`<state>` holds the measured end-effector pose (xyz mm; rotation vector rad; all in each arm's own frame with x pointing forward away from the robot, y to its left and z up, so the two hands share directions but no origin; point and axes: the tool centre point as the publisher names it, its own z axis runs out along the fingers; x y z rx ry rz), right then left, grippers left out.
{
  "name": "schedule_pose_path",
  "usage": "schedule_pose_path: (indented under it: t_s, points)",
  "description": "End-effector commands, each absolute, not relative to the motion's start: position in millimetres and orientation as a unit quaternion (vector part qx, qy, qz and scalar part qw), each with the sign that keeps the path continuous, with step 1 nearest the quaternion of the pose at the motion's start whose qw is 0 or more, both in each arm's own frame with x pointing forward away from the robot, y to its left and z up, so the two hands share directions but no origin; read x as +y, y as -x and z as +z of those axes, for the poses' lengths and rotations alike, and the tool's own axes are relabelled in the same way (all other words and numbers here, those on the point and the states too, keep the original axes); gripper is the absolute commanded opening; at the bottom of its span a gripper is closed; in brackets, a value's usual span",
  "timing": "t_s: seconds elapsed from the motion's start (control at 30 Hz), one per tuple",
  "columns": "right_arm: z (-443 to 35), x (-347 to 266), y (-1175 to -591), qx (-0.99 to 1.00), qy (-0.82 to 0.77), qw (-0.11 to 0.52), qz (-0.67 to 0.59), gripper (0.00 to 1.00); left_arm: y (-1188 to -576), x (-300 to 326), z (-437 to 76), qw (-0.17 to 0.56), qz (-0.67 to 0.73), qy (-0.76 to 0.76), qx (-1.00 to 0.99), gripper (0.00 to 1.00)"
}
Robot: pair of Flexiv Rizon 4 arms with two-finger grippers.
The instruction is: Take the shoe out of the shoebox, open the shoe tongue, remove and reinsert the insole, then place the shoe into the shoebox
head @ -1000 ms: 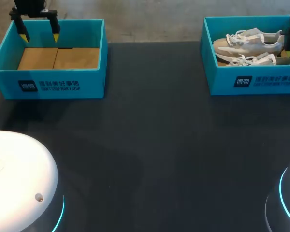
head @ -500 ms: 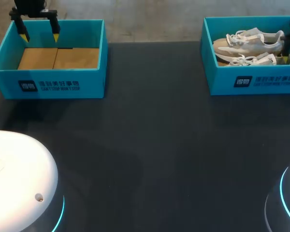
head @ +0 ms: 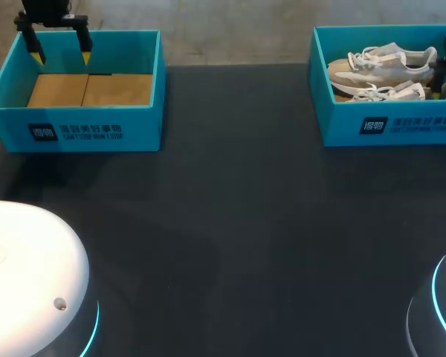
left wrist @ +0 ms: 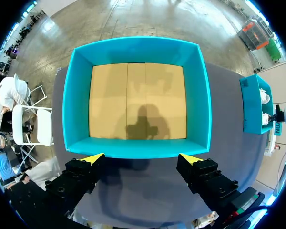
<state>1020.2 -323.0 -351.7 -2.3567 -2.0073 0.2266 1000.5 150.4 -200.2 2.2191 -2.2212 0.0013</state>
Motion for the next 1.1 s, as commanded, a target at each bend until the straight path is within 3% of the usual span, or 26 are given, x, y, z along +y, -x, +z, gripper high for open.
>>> schedule_pose_path:
  t_s: [0.03, 0.3, 0.47, 0.63, 0.77, 0.8, 0.83, 0.93, 1.0, 1.07, 1.1]
  points:
    - [-359, -324, -1025, -0.648, 0.757, 0.022, 0.075, 0.72, -1000, 150, -200, 0.001, 0.000, -0.707, -0.707, 1.00]
    - [-369, -326, -1029, -0.658, 0.748, 0.028, 0.080, 0.80, -1000, 150, -200, 0.001, 0.000, -0.707, -0.707, 1.00]
    - [-375, -327, -1030, -0.663, 0.743, 0.030, 0.085, 0.80, -1000, 150, -200, 0.001, 0.000, -0.707, -0.707, 1.00]
    - [-381, -328, -1029, -0.667, 0.739, 0.034, 0.086, 0.70, -1000, 150, -200, 0.001, 0.000, -0.707, -0.707, 1.00]
    - [-388, -327, -1026, -0.670, 0.736, 0.041, 0.089, 0.67, -1000, 150, -200, 0.001, 0.000, -0.707, -0.707, 1.00]
    - [-390, -327, -1025, -0.671, 0.735, 0.042, 0.089, 0.65, -1000, 150, -200, 0.001, 0.000, -0.707, -0.707, 1.00]
    - [-392, -327, -1024, -0.670, 0.735, 0.045, 0.090, 0.53, -1000, 150, -200, 0.001, 0.000, -0.707, -0.707, 1.00]
    - [-395, -327, -1022, -0.669, 0.736, 0.048, 0.092, 0.45, -1000, 150, -200, 0.001, 0.000, -0.707, -0.707, 1.00]
    - [-395, -328, -1021, -0.668, 0.737, 0.048, 0.093, 0.35, -1000, 150, -200, 0.001, 0.000, -0.707, -0.707, 1.00]
    - [-394, -329, -1020, -0.665, 0.739, 0.047, 0.093, 0.15, -1000, 150, -200, 0.001, 0.000, -0.707, -0.707, 1.00]
    - [-394, -329, -1019, -0.665, 0.740, 0.047, 0.093, 0.00, -1000, 150, -200, 0.001, 0.000, -0.707, -0.707, 1.00]
